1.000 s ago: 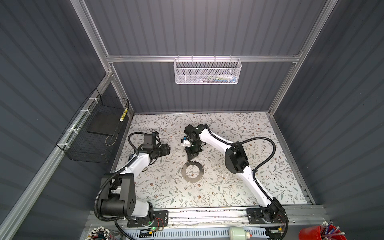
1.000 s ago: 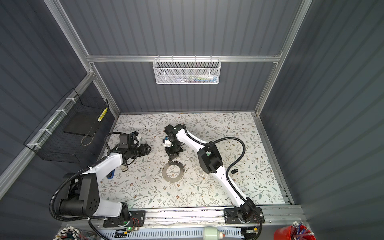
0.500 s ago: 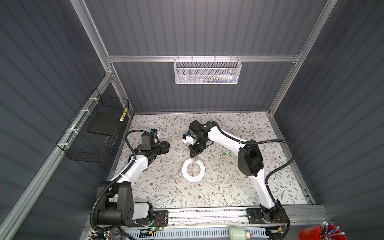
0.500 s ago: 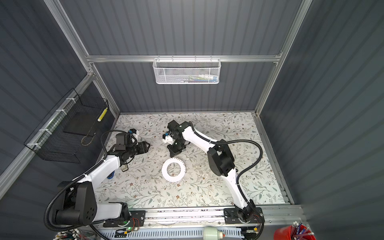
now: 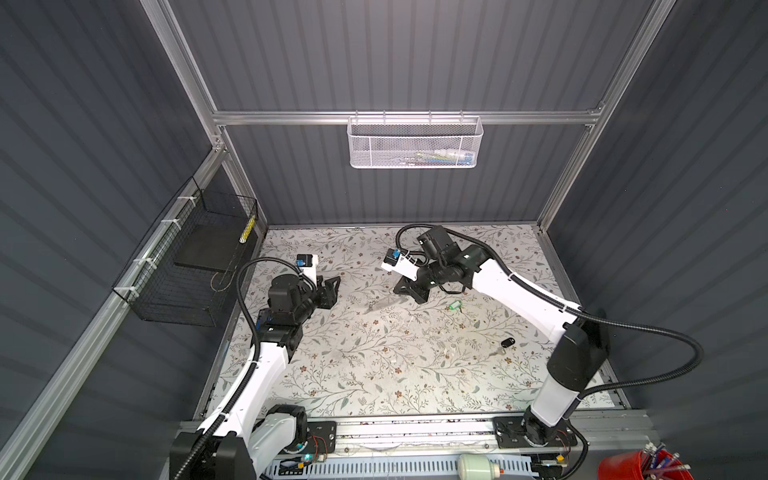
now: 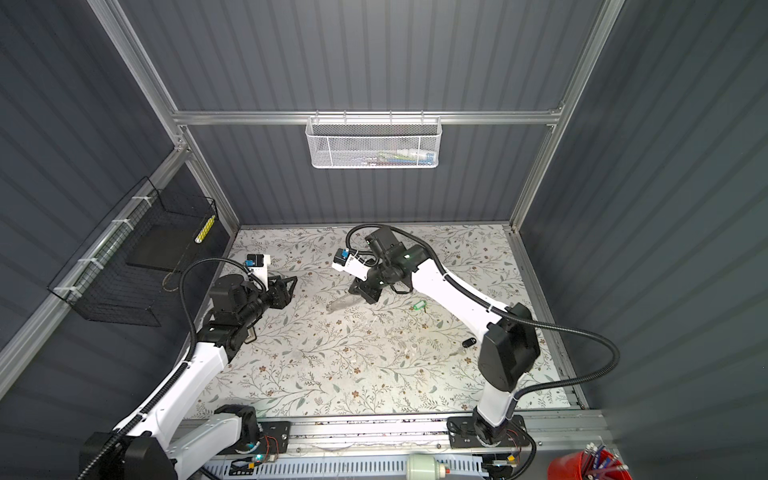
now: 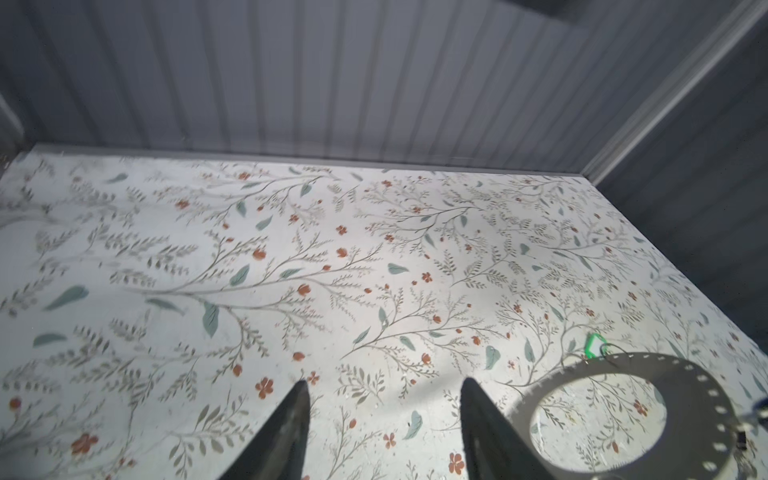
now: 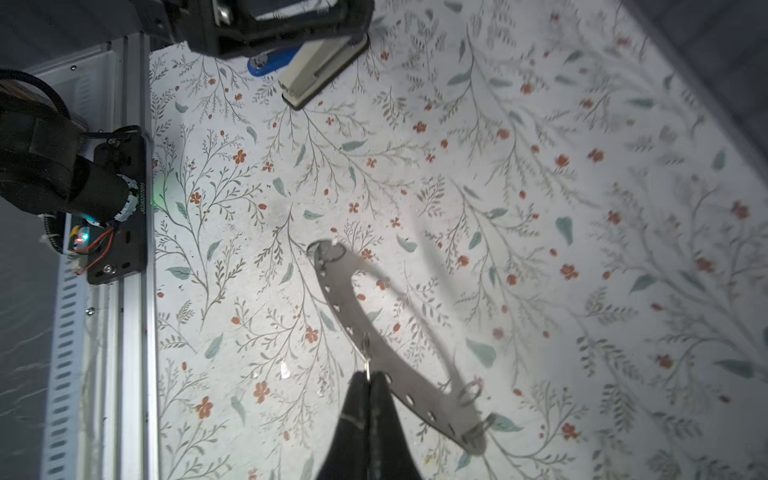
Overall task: Put the keys on the keyring
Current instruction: 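Lift the silver ring with the right gripper while the left gripper moves toward it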
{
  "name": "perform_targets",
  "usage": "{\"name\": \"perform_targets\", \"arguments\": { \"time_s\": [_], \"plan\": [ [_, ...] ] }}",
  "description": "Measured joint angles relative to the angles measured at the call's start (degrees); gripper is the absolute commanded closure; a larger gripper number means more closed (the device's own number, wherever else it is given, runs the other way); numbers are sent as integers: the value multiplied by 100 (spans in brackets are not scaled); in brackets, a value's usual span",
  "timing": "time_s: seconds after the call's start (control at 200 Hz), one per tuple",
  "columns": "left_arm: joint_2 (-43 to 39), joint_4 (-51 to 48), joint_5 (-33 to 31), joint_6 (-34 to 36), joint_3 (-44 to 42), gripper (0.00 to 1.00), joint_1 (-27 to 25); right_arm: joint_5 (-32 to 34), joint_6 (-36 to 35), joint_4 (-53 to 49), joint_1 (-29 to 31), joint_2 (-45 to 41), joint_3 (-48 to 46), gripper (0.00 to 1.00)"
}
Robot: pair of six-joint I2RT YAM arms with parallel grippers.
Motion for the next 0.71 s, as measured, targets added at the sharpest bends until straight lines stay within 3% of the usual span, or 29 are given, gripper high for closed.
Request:
{"name": "perform_targets", "arguments": {
  "time_s": [0.13, 0.3, 0.415, 0.705],
  "plan": [
    [-127, 249, 444, 649, -101, 44, -337, -129, -428, 922, -26, -505, -800, 100],
    [-297, 527, 1314, 1488, -262, 58, -483, -400, -800, 2277, -127, -990, -1759, 100],
    [-446, 450, 1825, 2203, -271, 60, -511, -544, -966, 3067, -190, -1226, -2275, 100],
    [-372, 232, 2376, 3185, -229, 67, -750, -837, -1279, 4706, -295, -1469, -3123, 100]
  ]
}}
